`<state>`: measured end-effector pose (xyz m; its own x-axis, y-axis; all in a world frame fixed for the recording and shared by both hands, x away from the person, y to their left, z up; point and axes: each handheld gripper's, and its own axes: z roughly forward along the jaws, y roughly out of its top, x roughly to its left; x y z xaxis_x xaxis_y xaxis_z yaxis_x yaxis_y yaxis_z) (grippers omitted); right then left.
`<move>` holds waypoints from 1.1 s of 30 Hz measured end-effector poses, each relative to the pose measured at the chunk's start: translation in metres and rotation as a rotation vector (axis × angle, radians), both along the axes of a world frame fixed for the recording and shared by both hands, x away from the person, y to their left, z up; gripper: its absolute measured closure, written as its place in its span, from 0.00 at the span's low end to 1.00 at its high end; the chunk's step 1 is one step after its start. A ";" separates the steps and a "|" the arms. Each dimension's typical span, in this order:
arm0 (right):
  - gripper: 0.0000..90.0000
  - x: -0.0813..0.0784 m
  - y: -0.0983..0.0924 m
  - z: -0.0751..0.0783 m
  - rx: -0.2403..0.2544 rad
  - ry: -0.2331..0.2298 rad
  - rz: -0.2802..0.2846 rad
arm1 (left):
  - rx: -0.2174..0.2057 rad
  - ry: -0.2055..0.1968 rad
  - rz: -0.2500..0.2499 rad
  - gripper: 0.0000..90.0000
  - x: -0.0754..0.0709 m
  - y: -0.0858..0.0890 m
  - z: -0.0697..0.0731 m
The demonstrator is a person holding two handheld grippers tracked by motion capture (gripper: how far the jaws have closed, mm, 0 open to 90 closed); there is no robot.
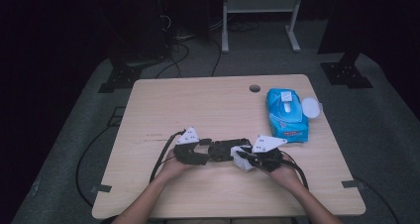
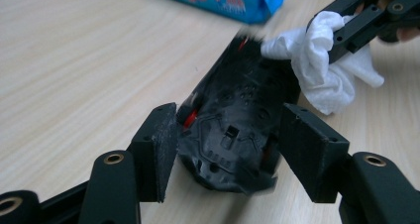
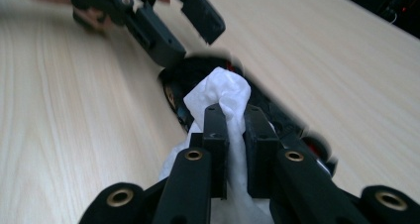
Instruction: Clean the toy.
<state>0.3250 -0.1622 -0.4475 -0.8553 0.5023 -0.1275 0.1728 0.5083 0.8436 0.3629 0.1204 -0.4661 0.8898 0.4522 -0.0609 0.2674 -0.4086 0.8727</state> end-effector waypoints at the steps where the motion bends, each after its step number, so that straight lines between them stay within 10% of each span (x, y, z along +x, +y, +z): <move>1: 0.90 -0.001 -0.001 -0.002 -0.018 -0.002 -0.013 | 0.008 -0.004 -0.004 0.44 0.000 -0.001 -0.001; 15: 0.91 0.022 0.004 -0.007 0.086 0.110 -0.107 | 0.091 -0.018 -0.024 0.14 -0.001 -0.013 -0.009; 33: 0.91 0.021 0.007 -0.014 0.116 0.154 -0.126 | 0.234 -0.090 -0.055 0.26 -0.008 -0.030 -0.015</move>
<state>0.3461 -0.1547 -0.4615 -0.7894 0.6104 0.0652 0.3606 0.3752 0.8539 0.3552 0.0900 -0.4813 0.9108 0.3951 0.1199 0.1648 -0.6140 0.7719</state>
